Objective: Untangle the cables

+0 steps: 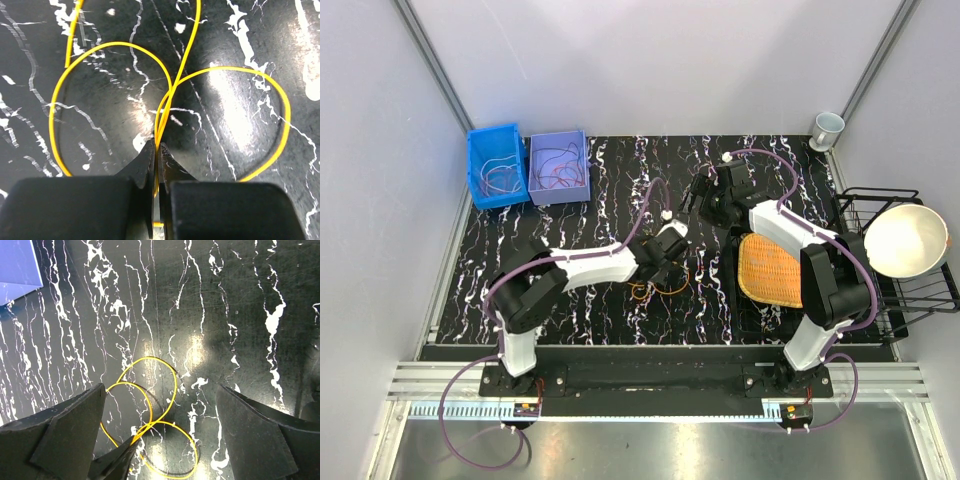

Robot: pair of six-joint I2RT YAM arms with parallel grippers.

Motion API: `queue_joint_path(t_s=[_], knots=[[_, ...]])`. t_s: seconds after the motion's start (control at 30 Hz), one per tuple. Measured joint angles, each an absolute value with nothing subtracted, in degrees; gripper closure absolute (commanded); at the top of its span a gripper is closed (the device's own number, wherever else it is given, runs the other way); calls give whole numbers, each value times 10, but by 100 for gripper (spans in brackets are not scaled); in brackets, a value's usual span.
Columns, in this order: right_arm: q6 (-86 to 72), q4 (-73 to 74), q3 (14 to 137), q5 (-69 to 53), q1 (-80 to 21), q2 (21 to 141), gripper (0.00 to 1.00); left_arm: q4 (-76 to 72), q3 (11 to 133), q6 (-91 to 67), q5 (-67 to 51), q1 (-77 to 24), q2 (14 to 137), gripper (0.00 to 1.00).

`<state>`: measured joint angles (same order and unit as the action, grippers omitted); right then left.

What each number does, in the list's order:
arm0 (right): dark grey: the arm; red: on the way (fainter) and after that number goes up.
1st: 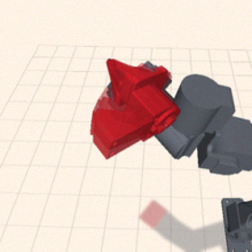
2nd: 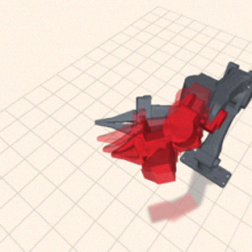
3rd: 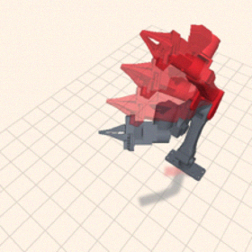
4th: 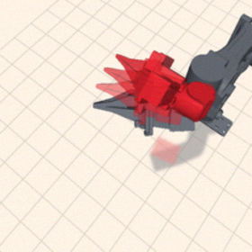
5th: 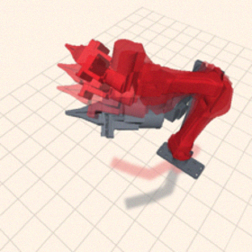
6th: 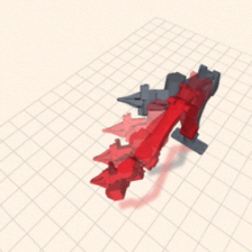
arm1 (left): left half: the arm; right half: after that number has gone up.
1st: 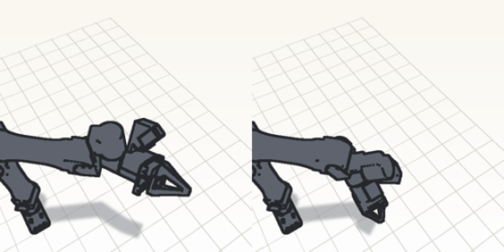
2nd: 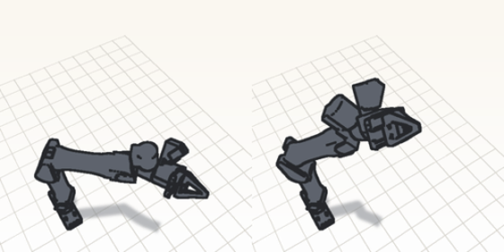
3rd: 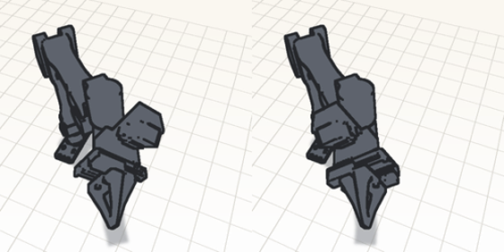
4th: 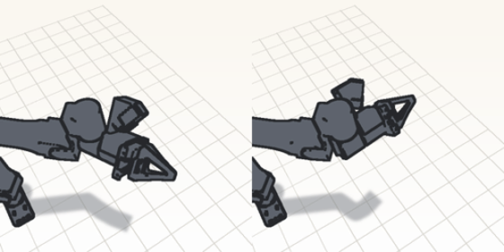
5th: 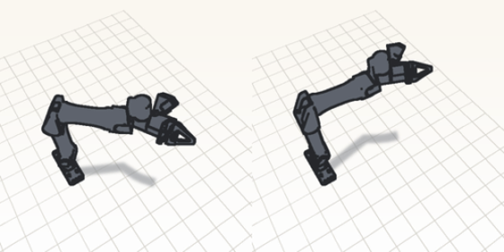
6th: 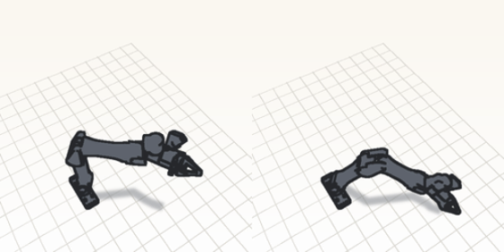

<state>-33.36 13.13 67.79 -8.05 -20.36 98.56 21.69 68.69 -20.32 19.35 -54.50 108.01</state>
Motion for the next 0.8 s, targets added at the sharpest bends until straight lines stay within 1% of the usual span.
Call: queue_joint_path(t_s=[0.17,0.37,0.5,0.63,0.8], knots=[[-335,129,678,-86,-204,985,5,238,687,-202,188,-532,1025,100],[-336,127,678,-87,-204,985,5,272,703,-194,170,-493,922,100],[-336,127,678,-87,-204,985,5,302,736,-177,175,-481,849,100],[-338,121,678,-89,-204,985,5,303,743,-161,184,-470,763,100],[-340,118,678,-92,-204,985,5,302,728,-164,188,-416,730,100]])
